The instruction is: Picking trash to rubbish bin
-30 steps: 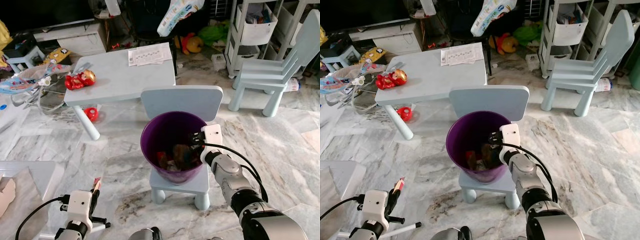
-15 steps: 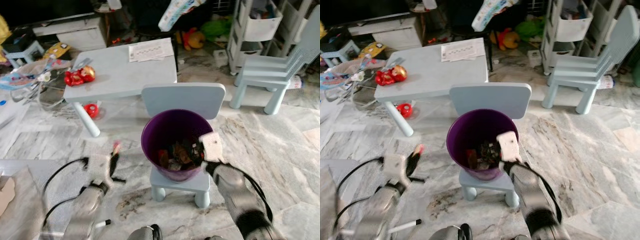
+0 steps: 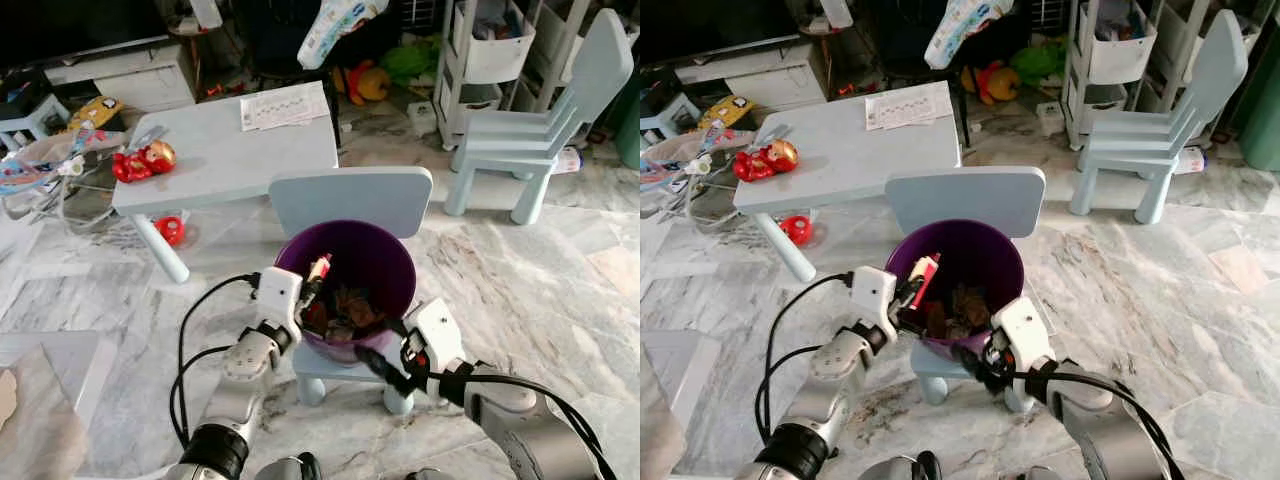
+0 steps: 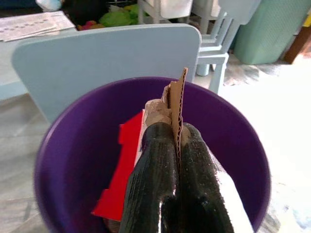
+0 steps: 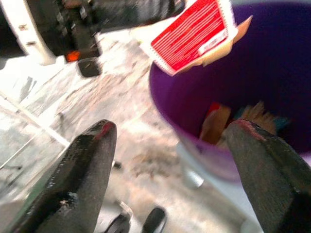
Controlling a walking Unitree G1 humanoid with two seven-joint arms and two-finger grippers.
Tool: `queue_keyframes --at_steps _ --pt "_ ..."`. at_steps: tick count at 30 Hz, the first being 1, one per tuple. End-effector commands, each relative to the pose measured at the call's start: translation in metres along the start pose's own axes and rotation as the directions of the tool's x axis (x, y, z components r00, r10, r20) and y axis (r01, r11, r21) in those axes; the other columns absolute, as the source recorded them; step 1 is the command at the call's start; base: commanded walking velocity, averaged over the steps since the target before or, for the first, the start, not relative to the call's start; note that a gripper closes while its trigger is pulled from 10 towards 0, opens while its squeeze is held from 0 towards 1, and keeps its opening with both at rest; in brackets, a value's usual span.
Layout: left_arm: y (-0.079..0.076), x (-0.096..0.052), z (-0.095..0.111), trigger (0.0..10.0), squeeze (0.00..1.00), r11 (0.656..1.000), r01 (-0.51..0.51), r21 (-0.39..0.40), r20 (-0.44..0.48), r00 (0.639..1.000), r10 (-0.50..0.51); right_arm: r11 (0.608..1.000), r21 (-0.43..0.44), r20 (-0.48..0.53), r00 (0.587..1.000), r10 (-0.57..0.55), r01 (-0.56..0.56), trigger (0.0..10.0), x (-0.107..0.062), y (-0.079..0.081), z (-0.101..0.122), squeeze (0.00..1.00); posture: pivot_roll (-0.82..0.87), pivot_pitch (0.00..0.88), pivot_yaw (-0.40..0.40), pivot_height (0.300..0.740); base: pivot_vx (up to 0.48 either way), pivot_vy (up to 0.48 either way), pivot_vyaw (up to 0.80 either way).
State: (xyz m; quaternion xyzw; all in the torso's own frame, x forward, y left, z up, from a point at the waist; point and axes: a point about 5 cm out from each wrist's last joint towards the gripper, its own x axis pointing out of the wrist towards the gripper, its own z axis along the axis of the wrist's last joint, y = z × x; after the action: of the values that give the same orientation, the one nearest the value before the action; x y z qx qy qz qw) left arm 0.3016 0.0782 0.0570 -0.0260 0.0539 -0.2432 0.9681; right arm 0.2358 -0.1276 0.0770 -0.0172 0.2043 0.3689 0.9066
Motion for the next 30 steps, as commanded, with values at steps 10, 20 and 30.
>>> queue_keyframes --at_steps 10,20,30 --pt "-0.009 0.014 -0.011 10.0 1.0 0.999 -0.017 -0.034 -0.057 0.998 0.015 0.999 0.03 -0.071 0.997 0.037 -0.035 10.0 -0.003 0.011 0.008 0.63 -0.13 0.09 0.138 0.74 0.0 0.0 0.0" --pt "0.013 0.015 0.003 10.0 1.0 0.992 -0.129 -0.003 0.013 0.992 0.129 1.0 0.005 -0.087 0.996 0.024 -0.024 10.0 0.004 0.01 0.014 0.63 -0.11 0.079 0.128 0.74 0.0 0.0 0.0" --pt "0.069 -0.007 0.023 10.0 1.0 0.89 -0.424 0.17 0.122 0.905 0.408 0.98 -0.109 0.06 0.985 -0.16 0.165 10.0 0.013 -0.01 0.039 0.64 -0.09 0.064 0.119 0.74 0.0 0.0 0.0"
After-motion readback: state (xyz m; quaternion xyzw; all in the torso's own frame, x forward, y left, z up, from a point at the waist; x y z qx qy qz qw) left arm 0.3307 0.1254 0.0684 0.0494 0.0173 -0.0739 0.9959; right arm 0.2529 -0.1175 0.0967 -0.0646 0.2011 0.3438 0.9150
